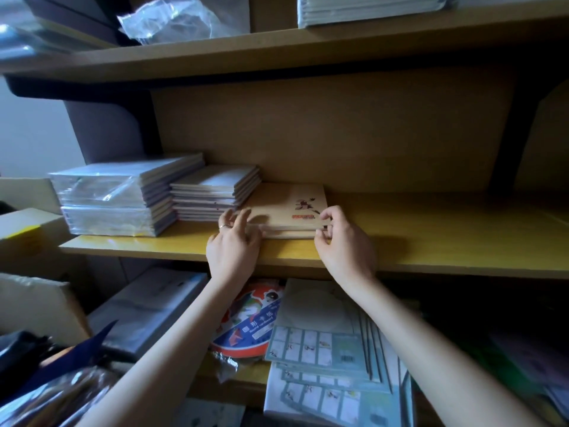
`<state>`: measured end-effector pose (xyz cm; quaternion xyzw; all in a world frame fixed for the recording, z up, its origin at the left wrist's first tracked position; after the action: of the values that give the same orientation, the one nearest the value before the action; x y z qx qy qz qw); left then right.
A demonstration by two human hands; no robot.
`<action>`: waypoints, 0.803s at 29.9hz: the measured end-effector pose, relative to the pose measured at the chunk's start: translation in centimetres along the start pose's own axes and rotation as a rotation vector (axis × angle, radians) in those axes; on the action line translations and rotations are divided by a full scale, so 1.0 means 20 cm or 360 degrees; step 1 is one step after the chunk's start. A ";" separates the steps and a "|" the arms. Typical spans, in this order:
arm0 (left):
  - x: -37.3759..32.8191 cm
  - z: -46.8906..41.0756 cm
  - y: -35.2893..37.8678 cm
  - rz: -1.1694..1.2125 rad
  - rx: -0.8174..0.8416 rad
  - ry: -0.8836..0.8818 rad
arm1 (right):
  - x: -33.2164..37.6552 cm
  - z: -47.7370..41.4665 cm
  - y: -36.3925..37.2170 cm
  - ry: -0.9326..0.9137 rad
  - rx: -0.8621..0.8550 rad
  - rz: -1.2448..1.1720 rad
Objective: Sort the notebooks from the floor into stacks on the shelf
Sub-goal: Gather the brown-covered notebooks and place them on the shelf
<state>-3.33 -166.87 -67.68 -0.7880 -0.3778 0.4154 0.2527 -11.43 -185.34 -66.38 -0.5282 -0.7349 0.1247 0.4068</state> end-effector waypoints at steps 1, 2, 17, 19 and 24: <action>0.00 0.05 0.00 -0.0001 -0.0084 0.0028 | 0.02 0.05 -0.01 -0.0161 -0.0062 -0.0029; -0.01 0.11 0.01 0.0029 -0.0158 0.0076 | 0.04 0.11 -0.02 -0.0315 -0.0109 -0.0082; 0.47 1.58 0.63 -0.0596 0.0991 -0.0088 | -0.22 1.43 0.35 -0.0853 0.1676 0.0202; 0.57 1.62 0.69 -0.0594 0.1132 -0.0257 | -0.22 1.50 0.37 -0.0893 0.1832 0.0253; 0.83 1.53 0.72 -0.0493 0.1177 -0.0384 | -0.22 1.52 0.42 -0.0799 0.1993 0.0250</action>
<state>-17.59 -159.50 -101.83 -0.5235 -0.3441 0.5696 0.5321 -27.44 -178.28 -93.05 -0.1998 -0.5557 0.6748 0.4427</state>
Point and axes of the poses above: each hand's wrist, its own z-axis away from the middle knuckle, its own y-axis out of the palm, x = y × z, the point moved 5 cm from there along -z, towards the middle knuckle, and after that the axes turned 7 degrees about x, right-handed, at the moved point
